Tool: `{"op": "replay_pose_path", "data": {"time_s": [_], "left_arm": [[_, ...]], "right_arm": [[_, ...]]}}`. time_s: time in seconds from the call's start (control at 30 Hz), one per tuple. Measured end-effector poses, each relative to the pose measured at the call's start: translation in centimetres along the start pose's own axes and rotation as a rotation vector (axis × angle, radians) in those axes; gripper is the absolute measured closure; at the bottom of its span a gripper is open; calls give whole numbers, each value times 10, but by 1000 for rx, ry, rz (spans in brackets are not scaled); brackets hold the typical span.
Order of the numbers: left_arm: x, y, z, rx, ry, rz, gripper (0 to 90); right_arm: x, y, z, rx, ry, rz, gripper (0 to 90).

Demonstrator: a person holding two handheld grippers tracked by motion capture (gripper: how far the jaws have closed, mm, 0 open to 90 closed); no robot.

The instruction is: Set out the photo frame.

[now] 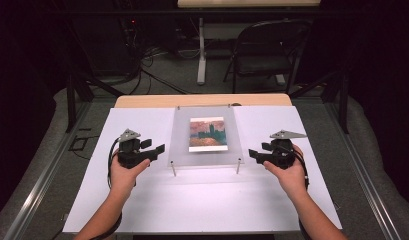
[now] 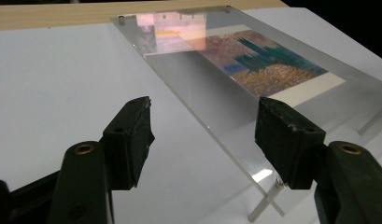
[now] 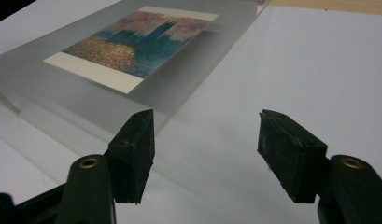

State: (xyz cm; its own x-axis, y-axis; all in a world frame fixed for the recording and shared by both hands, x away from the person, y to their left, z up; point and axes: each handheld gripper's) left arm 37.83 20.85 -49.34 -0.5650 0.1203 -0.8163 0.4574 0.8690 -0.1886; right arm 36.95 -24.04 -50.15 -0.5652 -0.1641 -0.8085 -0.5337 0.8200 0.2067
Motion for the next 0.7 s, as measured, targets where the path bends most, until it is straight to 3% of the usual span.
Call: {"op": "replay_pose_path", "data": {"time_s": [0.2, 0.43, 0.7], "left_arm": [[-14, 1, 8, 7, -9, -23, 360], [-28, 3, 16, 1, -5, -19, 358], [-40, 6, 27, 11, -3, -43, 357]], "right_arm": [[-12, -3, 10, -1, 12, -12, 362], [-30, -5, 18, 3, 7, -37, 362], [-47, -7, 26, 2, -8, -35, 362]]}}
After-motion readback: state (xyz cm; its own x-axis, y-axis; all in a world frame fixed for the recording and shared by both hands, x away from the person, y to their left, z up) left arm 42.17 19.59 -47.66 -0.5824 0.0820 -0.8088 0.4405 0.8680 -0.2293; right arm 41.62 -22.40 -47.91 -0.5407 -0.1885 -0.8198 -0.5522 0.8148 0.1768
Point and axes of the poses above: each handheld gripper's, and its own axes: z roughly forward along the jaws, x roughly out of its underside, y roughly to its left, and after that the axes turned 4 degrees about -x, right-handed
